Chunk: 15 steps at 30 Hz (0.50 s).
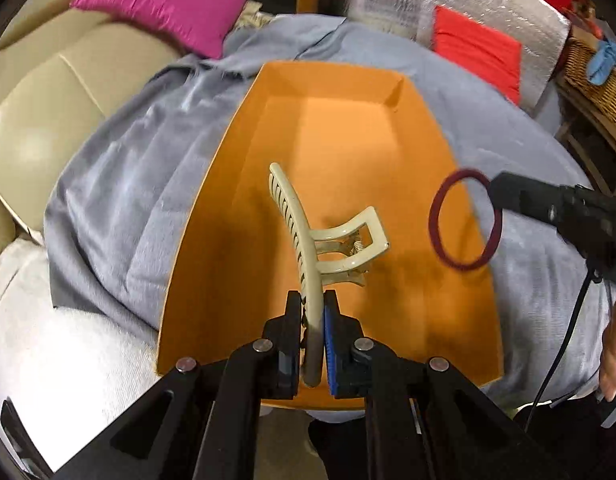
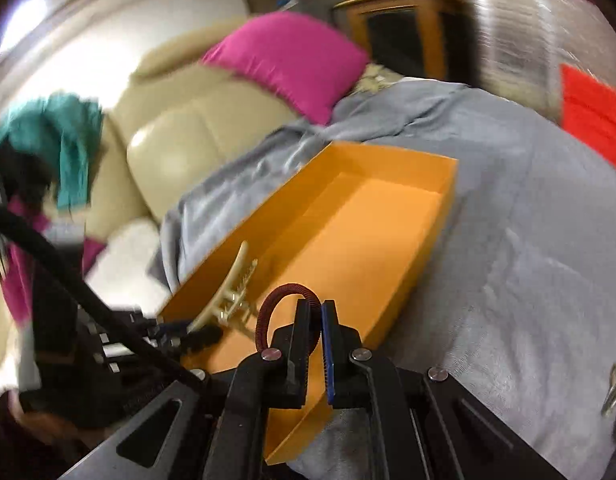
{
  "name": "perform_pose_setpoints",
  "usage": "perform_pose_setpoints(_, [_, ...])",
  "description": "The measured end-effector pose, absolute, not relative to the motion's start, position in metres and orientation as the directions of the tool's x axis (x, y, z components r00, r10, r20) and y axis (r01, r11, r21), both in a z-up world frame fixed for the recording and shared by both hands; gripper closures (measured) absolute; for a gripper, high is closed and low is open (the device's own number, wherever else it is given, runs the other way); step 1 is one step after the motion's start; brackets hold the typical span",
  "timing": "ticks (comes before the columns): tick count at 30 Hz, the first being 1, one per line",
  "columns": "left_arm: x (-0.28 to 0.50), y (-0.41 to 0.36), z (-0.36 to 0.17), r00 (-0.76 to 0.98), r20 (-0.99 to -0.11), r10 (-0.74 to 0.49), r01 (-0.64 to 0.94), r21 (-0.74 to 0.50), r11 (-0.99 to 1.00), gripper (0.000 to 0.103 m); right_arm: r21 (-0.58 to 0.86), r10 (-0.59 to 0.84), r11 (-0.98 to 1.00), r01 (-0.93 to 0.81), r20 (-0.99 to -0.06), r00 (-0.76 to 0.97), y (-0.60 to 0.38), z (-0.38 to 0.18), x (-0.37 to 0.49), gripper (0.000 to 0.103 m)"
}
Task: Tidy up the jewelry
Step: 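Carry both items into the orange tray and open both tools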
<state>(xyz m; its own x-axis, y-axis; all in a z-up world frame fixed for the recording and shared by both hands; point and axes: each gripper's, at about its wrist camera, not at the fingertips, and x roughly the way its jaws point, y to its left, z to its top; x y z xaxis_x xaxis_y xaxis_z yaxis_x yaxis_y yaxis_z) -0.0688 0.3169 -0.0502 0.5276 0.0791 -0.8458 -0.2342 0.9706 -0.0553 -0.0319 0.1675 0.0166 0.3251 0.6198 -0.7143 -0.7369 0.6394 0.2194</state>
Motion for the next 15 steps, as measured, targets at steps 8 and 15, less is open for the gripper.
perform_pose_setpoints(8, [-0.064,0.338,-0.065,0.446,-0.892,0.072,-0.291,-0.068,0.954,0.092,0.081,0.529,0.534,-0.842,-0.808,0.258,0.196,-0.013,-0.049,0.096])
perform_pose_setpoints(15, [-0.065,0.344,-0.067,0.427,-0.902,0.063,-0.329,-0.090,0.940,0.085,0.094,0.487,0.536,-0.839,-0.846,0.216,0.191,-0.019,-0.043,0.078])
